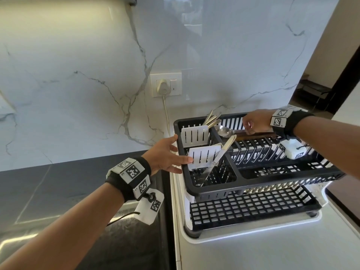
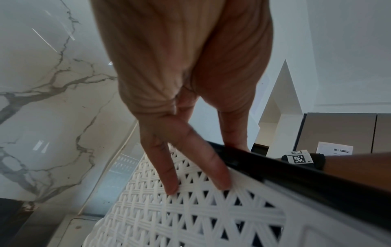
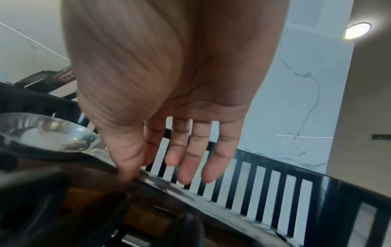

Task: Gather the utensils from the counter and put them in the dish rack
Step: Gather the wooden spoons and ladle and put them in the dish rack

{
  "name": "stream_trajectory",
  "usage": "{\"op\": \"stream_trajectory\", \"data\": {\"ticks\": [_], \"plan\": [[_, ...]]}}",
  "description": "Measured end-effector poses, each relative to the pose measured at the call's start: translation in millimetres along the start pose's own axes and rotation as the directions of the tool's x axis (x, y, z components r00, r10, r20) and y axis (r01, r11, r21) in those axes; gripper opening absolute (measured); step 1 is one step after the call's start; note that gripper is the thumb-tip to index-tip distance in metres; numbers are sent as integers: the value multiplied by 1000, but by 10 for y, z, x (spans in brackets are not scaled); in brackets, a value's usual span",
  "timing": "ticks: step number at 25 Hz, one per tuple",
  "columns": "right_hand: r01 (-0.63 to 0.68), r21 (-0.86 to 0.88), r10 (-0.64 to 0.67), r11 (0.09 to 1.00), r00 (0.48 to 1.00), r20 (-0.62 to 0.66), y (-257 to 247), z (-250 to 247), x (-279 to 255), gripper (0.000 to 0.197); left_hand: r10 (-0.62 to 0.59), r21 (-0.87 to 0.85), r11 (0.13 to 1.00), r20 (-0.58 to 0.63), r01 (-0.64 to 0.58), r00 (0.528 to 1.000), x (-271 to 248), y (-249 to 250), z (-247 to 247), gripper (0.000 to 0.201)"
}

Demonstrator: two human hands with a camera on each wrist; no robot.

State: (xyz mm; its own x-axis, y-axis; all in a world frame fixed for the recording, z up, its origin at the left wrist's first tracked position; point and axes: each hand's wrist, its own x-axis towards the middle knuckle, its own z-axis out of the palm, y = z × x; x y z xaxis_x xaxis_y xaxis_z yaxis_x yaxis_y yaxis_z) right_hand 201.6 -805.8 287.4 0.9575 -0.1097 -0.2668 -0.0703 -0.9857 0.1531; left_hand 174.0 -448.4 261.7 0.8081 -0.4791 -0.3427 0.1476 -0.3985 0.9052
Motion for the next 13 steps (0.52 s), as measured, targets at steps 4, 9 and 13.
{"op": "stream_trajectory", "data": {"ticks": [4, 9, 13], "plan": [[-87, 78, 79, 993, 992, 98, 35, 102, -25, 8, 11, -25, 1000, -1, -11, 1000, -16, -49, 0, 102], [-88, 88, 81, 992, 993, 80, 52, 166, -80, 18, 7, -21, 1000, -9, -7, 1000, -53, -28, 18, 101], [-120, 129, 109, 984, 991, 83, 50, 209, -184, 30, 8, -34, 999, -24, -9, 1000, -120, 12, 61, 103]]}}
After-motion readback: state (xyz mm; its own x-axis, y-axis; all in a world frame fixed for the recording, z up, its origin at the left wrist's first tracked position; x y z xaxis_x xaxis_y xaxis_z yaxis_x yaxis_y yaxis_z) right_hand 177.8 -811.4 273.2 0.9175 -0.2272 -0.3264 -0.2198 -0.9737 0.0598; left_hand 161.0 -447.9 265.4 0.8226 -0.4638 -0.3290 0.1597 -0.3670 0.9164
